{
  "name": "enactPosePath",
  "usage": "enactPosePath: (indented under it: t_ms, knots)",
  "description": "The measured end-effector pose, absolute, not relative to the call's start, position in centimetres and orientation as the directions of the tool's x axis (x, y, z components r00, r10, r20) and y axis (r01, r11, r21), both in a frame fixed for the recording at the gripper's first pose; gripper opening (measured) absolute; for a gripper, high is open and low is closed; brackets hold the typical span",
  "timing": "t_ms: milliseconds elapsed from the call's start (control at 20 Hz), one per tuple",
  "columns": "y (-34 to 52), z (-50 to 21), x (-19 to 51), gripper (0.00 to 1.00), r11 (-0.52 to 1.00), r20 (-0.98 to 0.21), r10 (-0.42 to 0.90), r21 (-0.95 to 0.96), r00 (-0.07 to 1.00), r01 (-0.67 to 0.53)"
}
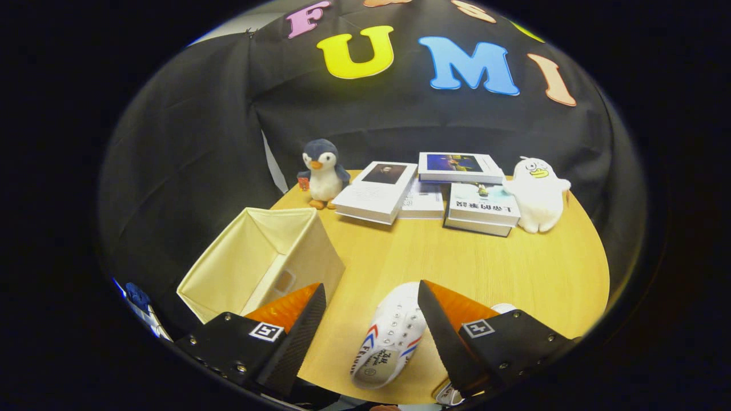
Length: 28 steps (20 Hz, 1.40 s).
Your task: Open the storage box then place both shoes into the box .Put the left shoe in first, then the right shoe, with the right side of both shoes facing outward in a uniform manner.
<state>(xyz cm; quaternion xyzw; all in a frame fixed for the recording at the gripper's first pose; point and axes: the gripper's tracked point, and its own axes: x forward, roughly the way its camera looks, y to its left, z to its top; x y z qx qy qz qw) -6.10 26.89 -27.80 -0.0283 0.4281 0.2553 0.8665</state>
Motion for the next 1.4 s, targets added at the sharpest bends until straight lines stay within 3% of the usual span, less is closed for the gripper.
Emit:
enactPosePath:
  t_ms: [350,850,950,1100,1250,1350,1400]
  knots:
    - [22.9,-34.3,-6.6,0.98,0.916,-0.844,0.316,0.154,0.432,-0.371]
    - [20.9,-40.0,-9.4,0.97,0.924,-0.943,0.199,0.090,0.267,-0.372]
    - [21.5,-40.3,-9.7,0.93,0.927,-0.944,0.217,0.121,0.247,-0.354]
    - [22.3,-40.5,-10.1,0.77,0.925,-0.946,0.247,0.165,0.211,-0.342]
    - [22.5,-40.5,-10.3,0.55,0.923,-0.951,0.235,0.153,0.203,-0.354]
    - [22.5,-40.3,-10.4,0.45,0.925,-0.955,0.226,0.149,0.191,-0.349]
    - [21.4,-40.9,-9.9,0.46,0.938,-0.963,0.164,0.085,0.213,-0.337]
